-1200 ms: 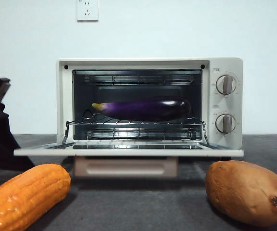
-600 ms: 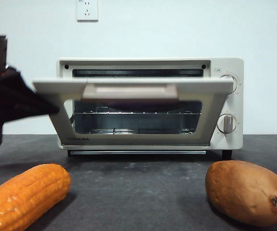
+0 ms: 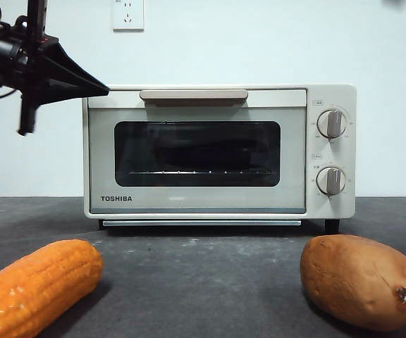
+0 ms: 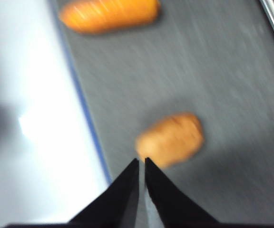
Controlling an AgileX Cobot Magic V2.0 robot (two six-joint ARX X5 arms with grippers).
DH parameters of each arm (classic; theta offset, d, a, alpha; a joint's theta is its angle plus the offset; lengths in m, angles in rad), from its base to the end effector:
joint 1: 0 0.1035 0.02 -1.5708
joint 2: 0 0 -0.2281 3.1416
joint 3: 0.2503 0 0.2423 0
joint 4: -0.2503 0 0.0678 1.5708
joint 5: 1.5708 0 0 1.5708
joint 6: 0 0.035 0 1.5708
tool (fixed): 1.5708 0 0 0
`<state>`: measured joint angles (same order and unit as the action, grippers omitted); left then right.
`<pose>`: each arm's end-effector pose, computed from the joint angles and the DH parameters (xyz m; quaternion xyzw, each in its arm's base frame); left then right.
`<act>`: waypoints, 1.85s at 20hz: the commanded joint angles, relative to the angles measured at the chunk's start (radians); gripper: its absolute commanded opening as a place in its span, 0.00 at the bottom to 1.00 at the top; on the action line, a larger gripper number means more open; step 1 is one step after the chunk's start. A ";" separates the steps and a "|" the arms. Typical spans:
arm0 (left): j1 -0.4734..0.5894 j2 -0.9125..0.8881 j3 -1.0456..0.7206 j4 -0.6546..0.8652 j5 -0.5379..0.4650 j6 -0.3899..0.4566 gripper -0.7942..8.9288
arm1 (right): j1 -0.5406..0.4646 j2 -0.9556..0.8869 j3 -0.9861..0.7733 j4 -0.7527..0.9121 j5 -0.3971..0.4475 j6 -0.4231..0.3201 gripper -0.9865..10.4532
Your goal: Take the eggplant from the table,put the eggplant in the oven
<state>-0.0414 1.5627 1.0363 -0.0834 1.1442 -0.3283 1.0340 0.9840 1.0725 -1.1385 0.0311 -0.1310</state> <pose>0.3171 -0.0450 0.2184 -0.2844 0.3394 -0.4840 0.7548 0.0896 0.1484 0.2848 -0.3036 0.4037 0.4433 0.7405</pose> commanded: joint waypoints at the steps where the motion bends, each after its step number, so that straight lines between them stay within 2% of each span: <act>1: -0.016 -0.064 0.016 -0.115 -0.172 0.057 0.09 | -0.019 0.007 -0.063 0.052 0.124 -0.004 0.09; 4: -0.053 -0.163 0.015 -0.296 -0.412 0.203 0.09 | -0.080 -0.001 -0.134 0.135 0.244 0.036 0.09; 7: -0.111 -0.263 0.007 -0.402 -0.602 0.301 0.09 | -0.171 -0.022 -0.194 0.244 0.298 0.069 0.09; 10: -0.164 -0.358 -0.028 -0.408 -0.717 0.313 0.09 | -0.272 -0.054 -0.259 0.378 0.298 0.114 0.09; 12: -0.206 -0.458 -0.096 -0.360 -0.825 0.282 0.09 | -0.363 -0.094 -0.332 0.510 0.292 0.140 0.09; 14: -0.243 -0.557 -0.193 -0.287 -0.901 0.250 0.09 | -0.445 -0.138 -0.406 0.624 0.252 0.179 0.09; 19: -0.312 -0.789 -0.468 -0.122 -1.050 0.190 0.09 | -0.595 -0.230 -0.600 0.928 0.006 0.224 0.09; 21: -0.338 -0.861 -0.561 -0.068 -1.114 0.160 0.09 | -0.611 -0.245 -0.669 1.025 -0.013 0.224 0.09; 24: -0.351 -0.898 -0.595 -0.125 -1.118 0.091 0.09 | -0.611 -0.247 -0.691 1.035 0.022 0.224 0.09; 34: -0.355 -0.924 -0.599 -0.121 -1.119 0.091 0.09 | -0.611 -0.248 -0.691 1.038 0.022 0.224 0.09; 35: -0.348 -0.977 -0.600 -0.152 -1.128 0.100 0.09 | -0.611 -0.248 -0.691 1.038 0.022 0.224 0.09; 36: -0.336 -1.039 -0.600 -0.174 -1.126 0.189 0.09 | -0.611 -0.248 -0.691 1.038 0.022 0.224 0.09; 37: -0.319 -1.096 -0.603 -0.187 -1.126 0.237 0.09 | -0.611 -0.247 -0.691 1.038 0.022 0.224 0.09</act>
<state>-0.3553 0.4671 0.4320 -0.2752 0.0238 -0.1631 0.4187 0.7326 0.3748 -0.1108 0.0525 0.0834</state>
